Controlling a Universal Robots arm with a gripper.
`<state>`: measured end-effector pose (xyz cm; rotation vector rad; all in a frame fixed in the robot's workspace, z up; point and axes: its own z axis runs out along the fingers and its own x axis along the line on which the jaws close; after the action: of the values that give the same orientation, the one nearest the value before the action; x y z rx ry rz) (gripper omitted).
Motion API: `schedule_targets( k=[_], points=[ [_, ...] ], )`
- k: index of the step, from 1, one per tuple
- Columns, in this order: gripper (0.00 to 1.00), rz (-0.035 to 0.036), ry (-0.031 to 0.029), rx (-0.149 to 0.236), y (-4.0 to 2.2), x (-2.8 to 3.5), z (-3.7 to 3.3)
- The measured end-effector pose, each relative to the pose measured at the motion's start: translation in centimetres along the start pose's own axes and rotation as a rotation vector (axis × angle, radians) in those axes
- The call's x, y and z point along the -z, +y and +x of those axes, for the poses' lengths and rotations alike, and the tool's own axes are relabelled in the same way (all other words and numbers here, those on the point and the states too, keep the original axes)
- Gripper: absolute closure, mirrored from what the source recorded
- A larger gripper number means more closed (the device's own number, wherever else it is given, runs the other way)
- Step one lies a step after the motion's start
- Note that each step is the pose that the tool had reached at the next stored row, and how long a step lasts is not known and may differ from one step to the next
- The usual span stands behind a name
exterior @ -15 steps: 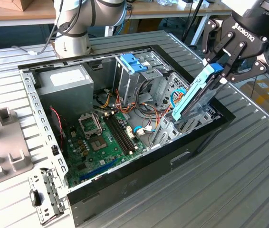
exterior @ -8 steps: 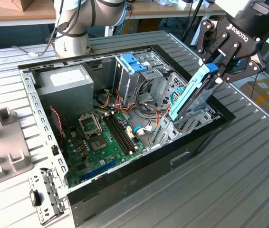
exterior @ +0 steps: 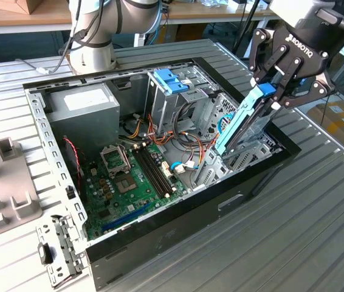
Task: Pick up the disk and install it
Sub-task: 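Insert the disk into the insertion slot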
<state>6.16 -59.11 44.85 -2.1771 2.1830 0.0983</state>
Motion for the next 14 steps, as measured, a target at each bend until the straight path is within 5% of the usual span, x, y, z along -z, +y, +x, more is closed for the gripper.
schedule_targets(
  k=[2,14],
  points=[
    [0.63,0.0007,0.0004,0.0,0.39,0.02,-0.01],
    [0.63,0.0004,0.0011,0.003,0.39,-0.38,0.02]
  ],
)
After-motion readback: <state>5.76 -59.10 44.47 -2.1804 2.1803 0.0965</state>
